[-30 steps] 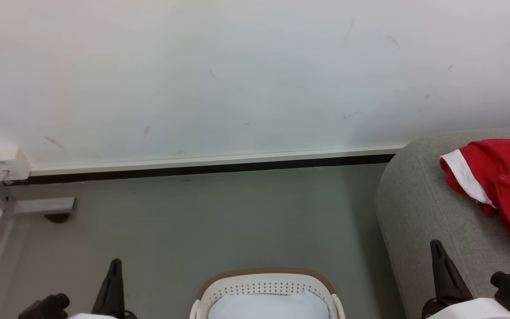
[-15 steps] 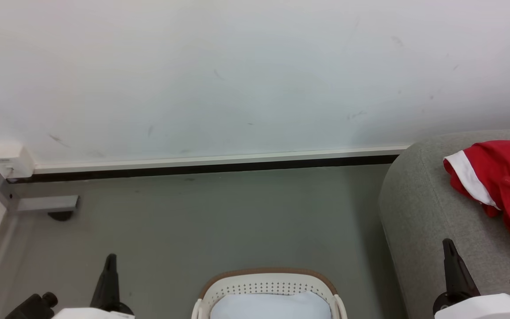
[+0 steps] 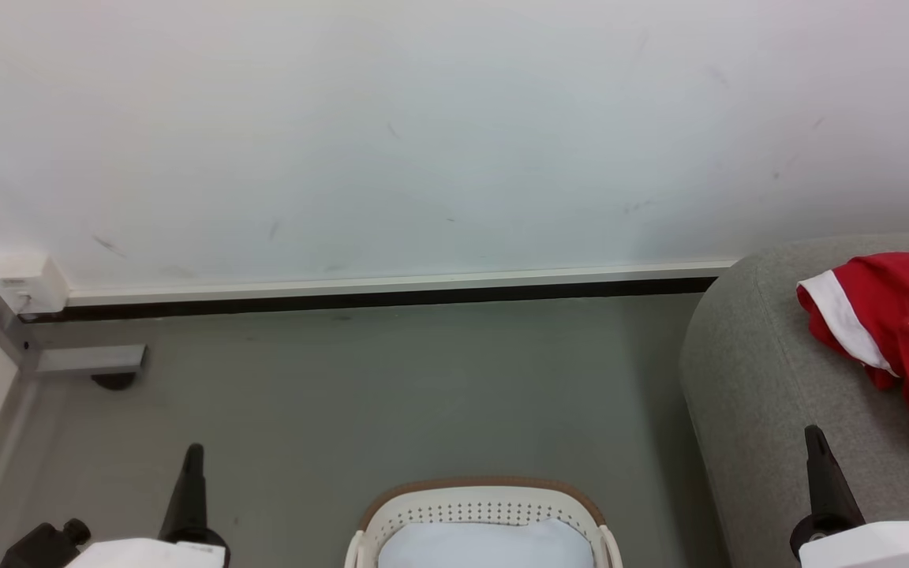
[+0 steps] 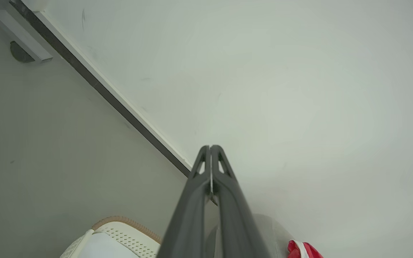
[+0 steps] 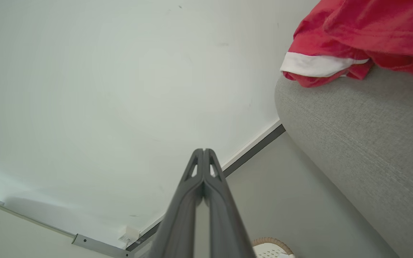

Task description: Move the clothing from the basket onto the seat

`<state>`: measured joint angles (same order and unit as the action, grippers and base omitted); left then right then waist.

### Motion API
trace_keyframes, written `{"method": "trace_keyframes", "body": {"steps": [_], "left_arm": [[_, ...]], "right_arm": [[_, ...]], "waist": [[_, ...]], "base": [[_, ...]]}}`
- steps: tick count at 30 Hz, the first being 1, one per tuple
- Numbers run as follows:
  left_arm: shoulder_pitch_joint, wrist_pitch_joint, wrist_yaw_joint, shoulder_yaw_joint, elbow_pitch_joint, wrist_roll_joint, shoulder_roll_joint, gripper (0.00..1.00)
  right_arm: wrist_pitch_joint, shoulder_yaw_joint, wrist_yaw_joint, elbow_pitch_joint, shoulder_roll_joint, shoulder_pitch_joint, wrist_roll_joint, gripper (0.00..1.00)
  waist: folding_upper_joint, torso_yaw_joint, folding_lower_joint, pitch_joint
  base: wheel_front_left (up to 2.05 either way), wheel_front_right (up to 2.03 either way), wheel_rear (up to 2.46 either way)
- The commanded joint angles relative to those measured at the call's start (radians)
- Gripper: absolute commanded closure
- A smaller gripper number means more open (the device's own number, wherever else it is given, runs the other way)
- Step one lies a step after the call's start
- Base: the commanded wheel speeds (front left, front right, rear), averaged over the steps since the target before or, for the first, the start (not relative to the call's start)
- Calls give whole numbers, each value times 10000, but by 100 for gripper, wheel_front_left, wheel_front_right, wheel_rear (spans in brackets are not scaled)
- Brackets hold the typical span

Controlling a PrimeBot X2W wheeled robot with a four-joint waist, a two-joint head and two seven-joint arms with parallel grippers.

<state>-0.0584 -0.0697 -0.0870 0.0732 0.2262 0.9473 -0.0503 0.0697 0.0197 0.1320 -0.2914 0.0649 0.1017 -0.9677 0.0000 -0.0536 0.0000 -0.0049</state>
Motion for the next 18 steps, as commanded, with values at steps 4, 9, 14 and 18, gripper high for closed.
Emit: {"method": "trace_keyframes", "body": {"steps": [4,9,14,18], "left_arm": [[-233,201,48,84,-186,694,-52,100],[-265,347,83,117,-245,1247,-49,100],[-291,498,122,150,-299,1764,-45,100],[-302,612,143,175,-336,2139,-43,100]], "right_arm": [[-173,-156,-9,165,53,287,-717,100],[-303,-234,-10,181,62,298,-1259,100],[-430,-313,-12,198,75,303,-1779,100],[-523,-373,-12,214,86,306,-2184,100]], "waist": [[0,32,0,2],[0,66,0,3],[0,101,0,4],[0,128,0,5]], "base": [[0,0,0],[0,0,0],[0,0,0],[0,0,0]]}}
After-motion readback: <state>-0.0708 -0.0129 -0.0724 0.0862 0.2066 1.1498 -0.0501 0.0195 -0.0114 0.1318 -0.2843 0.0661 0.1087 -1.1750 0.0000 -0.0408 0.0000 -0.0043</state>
